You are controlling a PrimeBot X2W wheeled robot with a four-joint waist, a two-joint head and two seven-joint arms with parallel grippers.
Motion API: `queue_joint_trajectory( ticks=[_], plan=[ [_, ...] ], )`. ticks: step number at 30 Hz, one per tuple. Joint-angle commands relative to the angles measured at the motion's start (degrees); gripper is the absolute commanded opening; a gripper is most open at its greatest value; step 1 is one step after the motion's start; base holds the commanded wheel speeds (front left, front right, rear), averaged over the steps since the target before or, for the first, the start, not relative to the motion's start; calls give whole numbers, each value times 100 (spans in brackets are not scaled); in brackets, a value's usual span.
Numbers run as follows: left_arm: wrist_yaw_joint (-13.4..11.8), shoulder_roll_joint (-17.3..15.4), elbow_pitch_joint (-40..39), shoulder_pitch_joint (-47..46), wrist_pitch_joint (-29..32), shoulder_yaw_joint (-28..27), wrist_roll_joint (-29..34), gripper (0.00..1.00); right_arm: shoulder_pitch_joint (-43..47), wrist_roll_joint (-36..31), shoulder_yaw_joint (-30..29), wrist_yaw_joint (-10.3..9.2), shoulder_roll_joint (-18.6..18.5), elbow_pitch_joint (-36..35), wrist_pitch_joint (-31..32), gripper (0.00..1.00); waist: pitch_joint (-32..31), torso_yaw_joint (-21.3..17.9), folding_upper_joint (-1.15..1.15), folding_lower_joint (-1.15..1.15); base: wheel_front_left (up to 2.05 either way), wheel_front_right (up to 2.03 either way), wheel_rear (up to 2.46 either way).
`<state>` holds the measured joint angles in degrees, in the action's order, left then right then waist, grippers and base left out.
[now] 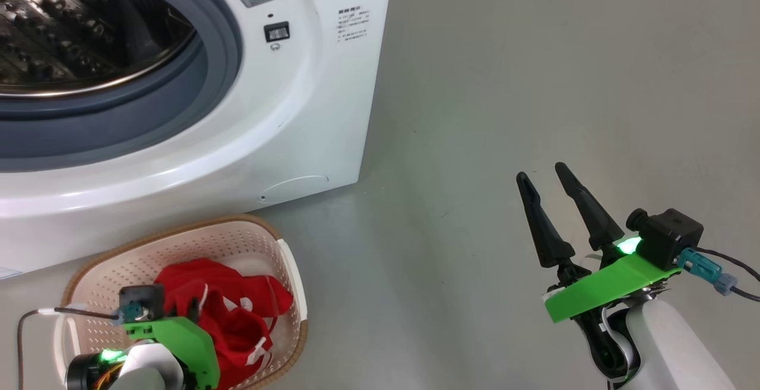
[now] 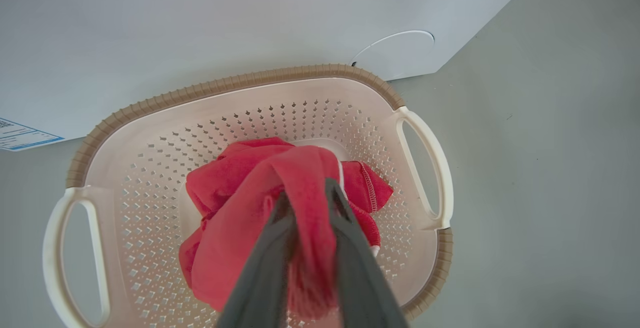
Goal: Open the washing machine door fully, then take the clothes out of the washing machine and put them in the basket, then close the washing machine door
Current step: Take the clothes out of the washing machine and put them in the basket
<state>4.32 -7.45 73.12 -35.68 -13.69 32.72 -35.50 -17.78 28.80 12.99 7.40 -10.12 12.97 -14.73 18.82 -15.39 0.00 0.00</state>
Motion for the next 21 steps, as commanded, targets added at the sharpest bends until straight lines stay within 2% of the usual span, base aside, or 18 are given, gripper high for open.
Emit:
queue_joint_trajectory(
  ticks=[1, 12, 21],
  plan=[
    [57, -151, 4, -110, -72, -97, -54, 100, -51, -21, 78, 9, 8, -130, -27, 100, -28, 22, 0, 0, 0, 0, 0],
    [179, -169, -92, -121, -124, -147, -125, 100, -18, -21, 44, 9, -20, -83, -27, 100, -272, 242, 0, 0, 0, 0, 0],
    [126, -371, -907, 139, -129, -399, 33, 100, 74, -2, 17, 9, -43, -49, -27, 100, -480, 428, 0, 0, 0, 0, 0]
  ],
)
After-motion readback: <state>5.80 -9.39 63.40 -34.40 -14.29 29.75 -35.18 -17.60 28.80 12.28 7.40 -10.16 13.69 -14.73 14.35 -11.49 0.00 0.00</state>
